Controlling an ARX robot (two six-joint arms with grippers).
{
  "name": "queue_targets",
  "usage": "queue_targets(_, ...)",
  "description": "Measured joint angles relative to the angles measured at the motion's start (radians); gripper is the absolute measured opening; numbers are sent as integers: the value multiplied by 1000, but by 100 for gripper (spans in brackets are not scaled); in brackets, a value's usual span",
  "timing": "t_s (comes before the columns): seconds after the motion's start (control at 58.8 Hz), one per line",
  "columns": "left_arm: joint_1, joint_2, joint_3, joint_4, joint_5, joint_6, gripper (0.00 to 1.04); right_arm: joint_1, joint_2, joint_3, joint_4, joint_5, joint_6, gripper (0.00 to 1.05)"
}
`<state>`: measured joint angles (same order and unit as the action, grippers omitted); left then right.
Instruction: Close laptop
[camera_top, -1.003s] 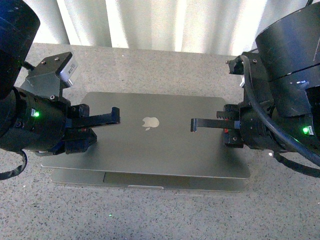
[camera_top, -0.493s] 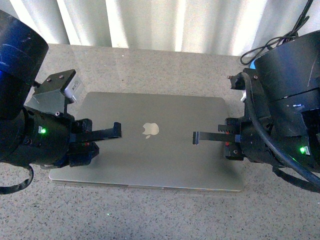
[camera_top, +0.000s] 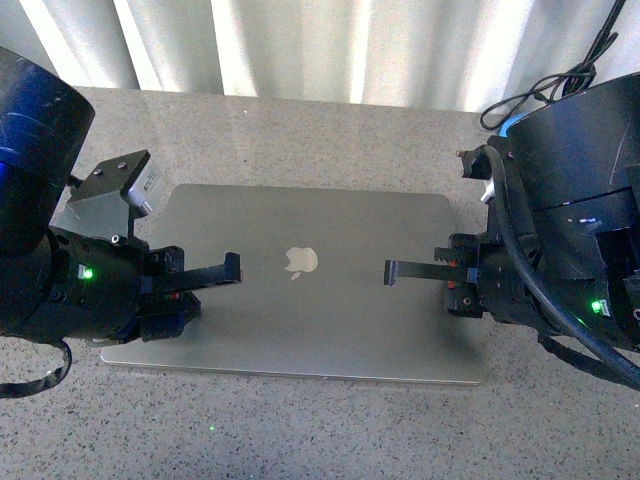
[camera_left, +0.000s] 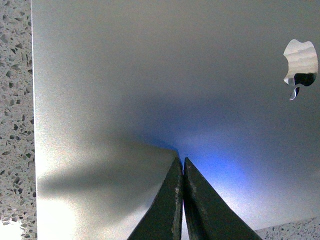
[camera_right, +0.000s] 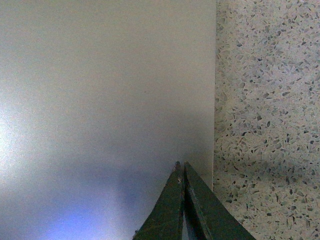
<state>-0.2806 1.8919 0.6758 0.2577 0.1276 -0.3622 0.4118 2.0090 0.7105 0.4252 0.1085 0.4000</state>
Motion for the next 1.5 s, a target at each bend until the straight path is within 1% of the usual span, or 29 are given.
queue_targets(0.119, 19, -24, -11, -2, 4, -6, 4, 0, -27, 0, -18, 10, -13, 1)
queue_targets(0.187, 51, -84, -38, 17, -32, 1, 4, 0, -61, -11, -10, 59, -65, 1)
queue_targets(0.255, 90, -182, -64, 86, -96, 20, 4, 1, -139, -28, 52, 148, -204, 1)
queue_targets(0.289, 119, -255, -72, 128, -137, 22, 4, 1, -178, -31, 79, 171, -256, 1)
queue_targets(0.306, 126, -275, -74, 138, -143, 26, 4, 0, -207, -31, 93, 181, -299, 1)
queue_targets(0.374, 197, -463, -95, 248, -254, 74, 4, -7, -332, -31, 113, 185, -448, 1)
queue_targets(0.425, 247, -588, -111, 282, -275, 89, 4, -16, -442, -46, 115, 184, -539, 1)
queue_targets(0.442, 257, -623, -114, 286, -280, 90, 5, -20, -473, -56, 118, 183, -552, 1)
queue_targets(0.459, 267, -658, -117, 288, -286, 95, 10, -25, -506, -66, 118, 185, -566, 1)
queue_targets(0.493, 274, -681, -117, 290, -288, 98, 16, -31, -556, -86, 116, 192, -579, 2)
queue_targets(0.527, 278, -694, -117, 292, -290, 99, 21, -35, -604, -103, 113, 197, -585, 6)
queue_targets(0.544, 279, -697, -117, 292, -290, 100, 23, -38, -630, -112, 111, 199, -589, 10)
queue_targets(0.612, 279, -688, -124, 291, -285, 102, 39, -42, -688, -116, 111, 204, -599, 25)
queue_targets(0.68, 274, -674, -134, 289, -281, 105, 50, -43, -688, -117, 111, 203, -602, 36)
queue_targets(0.714, 273, -671, -136, 287, -278, 107, 57, -45, -682, -119, 109, 204, -603, 41)
queue_targets(0.731, 273, -671, -137, 288, -276, 108, 60, -45, -678, -122, 109, 204, -604, 46)
queue_targets(0.765, 277, -671, -163, 372, -198, 173, 54, -46, -672, -129, 120, 210, -600, 54)
queue_targets(0.782, 280, -677, -188, 429, -162, 213, 49, -47, -668, -144, 168, 224, -582, 52)
queue_targets(0.799, 280, -684, -206, 457, -151, 232, 45, -51, -668, -174, 255, 229, -550, 47)
queue_targets(0.833, 280, -710, -248, 496, -133, 281, 36, -66, -678, -230, 374, 210, -499, 38)
queue_targets(0.85, 279, -727, -272, 505, -129, 296, 31, -74, -687, -252, 404, 201, -481, 34)
queue_targets(0.901, 280, -751, -310, 512, -128, 318, 22, -102, -728, -311, 444, 178, -455, 24)
queue_targets(0.918, 280, -761, -325, 514, -128, 322, 18, -107, -736, -319, 444, 177, -451, 22)
queue_targets(0.935, 280, -766, -332, 515, -128, 326, 17, -117, -753, -337, 448, 169, -444, 18)
queue_targets(1.003, 280, -811, -384, 518, -128, 336, 3, -151, -806, -391, 450, 143, -430, 6)
queue_targets(1.02, 280, -822, -395, 518, -128, 342, 4, -165, -827, -412, 450, 134, -426, 1)
queue_targets(1.173, 280, -925, -484, 511, -128, 350, 4, -226, -951, -513, 426, 65, -417, 1)
queue_targets(1.496, 280, -1106, -583, 426, -128, 354, 4, -304, -1158, -619, 322, -6, -412, 1)
